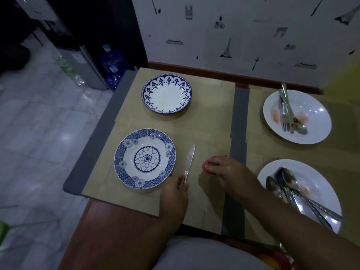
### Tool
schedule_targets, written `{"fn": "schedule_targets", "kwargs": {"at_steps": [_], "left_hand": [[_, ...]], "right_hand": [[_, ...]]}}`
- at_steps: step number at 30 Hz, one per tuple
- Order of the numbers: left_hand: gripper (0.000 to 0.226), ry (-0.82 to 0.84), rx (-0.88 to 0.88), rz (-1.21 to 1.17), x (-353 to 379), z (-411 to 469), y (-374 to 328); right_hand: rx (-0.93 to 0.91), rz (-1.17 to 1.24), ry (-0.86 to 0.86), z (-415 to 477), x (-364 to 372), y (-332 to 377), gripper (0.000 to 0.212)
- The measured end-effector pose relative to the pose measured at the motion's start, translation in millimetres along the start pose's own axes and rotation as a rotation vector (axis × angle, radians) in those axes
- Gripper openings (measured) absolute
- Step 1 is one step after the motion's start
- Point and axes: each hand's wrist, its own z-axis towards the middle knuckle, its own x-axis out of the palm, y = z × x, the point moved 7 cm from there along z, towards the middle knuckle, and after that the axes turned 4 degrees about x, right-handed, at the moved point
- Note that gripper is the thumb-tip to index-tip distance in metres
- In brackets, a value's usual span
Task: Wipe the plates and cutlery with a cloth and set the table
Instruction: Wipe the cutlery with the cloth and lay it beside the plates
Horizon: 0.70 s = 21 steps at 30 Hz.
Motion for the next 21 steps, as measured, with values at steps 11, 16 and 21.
{"fn": "schedule_targets", "kwargs": {"at_steps": [11,16,21], "left_hand": [[0.075,0.383,0.399,0.418,30.9,-6.4,13.0],[0.070,0.357,0.433,0.472,39.3,-1.0,26.6],[0.060,0.302,0.550,0.329,28.7,-5.2,-28.9]], "right_hand": [[-0.047,-0.012,0.009,-5.4,8.0,6.5,0.039],[-0.012,-0.005,0.007,-11.2,10.3,4.6,0.037],[0.024,0.017,-0.048,-24.7,-9.4,-3.0,0.034]]}}
